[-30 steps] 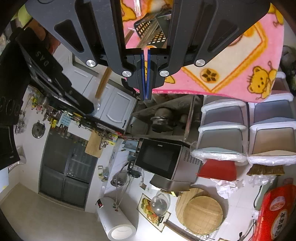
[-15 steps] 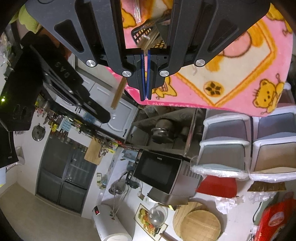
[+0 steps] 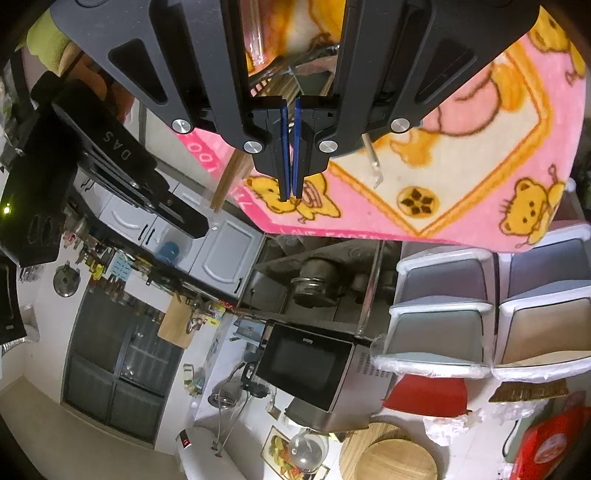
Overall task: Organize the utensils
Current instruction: 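Lower chopsticks into the green holder and open both tools, then withdraw both open tools from the holder toward the last loose chopsticks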
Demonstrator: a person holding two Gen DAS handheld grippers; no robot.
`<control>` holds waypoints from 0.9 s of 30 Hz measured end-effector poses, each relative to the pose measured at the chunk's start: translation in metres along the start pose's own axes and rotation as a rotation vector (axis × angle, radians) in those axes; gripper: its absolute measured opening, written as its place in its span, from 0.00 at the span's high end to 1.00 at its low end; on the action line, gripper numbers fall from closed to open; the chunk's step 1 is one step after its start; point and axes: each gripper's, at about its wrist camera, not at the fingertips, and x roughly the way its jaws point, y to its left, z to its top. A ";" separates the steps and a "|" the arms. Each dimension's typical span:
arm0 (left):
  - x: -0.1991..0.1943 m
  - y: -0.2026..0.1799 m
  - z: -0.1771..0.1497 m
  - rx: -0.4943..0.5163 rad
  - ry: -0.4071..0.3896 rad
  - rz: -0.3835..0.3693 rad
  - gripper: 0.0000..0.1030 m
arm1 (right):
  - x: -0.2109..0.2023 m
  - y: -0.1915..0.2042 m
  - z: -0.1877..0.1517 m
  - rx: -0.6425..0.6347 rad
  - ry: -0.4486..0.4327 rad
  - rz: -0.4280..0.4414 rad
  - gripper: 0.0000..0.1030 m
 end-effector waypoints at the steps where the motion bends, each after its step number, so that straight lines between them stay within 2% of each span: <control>1: 0.000 0.000 -0.001 0.001 0.002 0.004 1.00 | 0.000 -0.001 -0.002 0.003 0.003 -0.002 0.99; 6: -0.001 0.003 -0.008 -0.003 0.011 0.014 0.99 | -0.002 -0.005 -0.009 0.024 0.035 -0.022 0.98; 9: -0.002 0.005 -0.010 -0.011 0.014 0.016 0.93 | -0.001 -0.009 -0.015 0.046 0.069 -0.029 0.97; 13: -0.008 0.007 -0.014 -0.015 0.010 0.028 0.87 | -0.003 -0.012 -0.022 0.058 0.095 -0.035 0.88; 17: -0.015 0.009 -0.016 -0.023 0.004 0.033 0.85 | -0.008 -0.011 -0.028 0.060 0.106 -0.034 0.85; 19: -0.019 0.009 -0.017 -0.025 -0.002 0.037 0.78 | -0.010 -0.012 -0.028 0.064 0.108 -0.033 0.81; 23: -0.025 0.011 -0.018 -0.031 -0.007 0.042 0.73 | -0.015 -0.012 -0.030 0.069 0.111 -0.037 0.74; 27: -0.033 0.011 -0.021 -0.039 -0.017 0.040 0.62 | -0.023 -0.012 -0.034 0.073 0.112 -0.037 0.68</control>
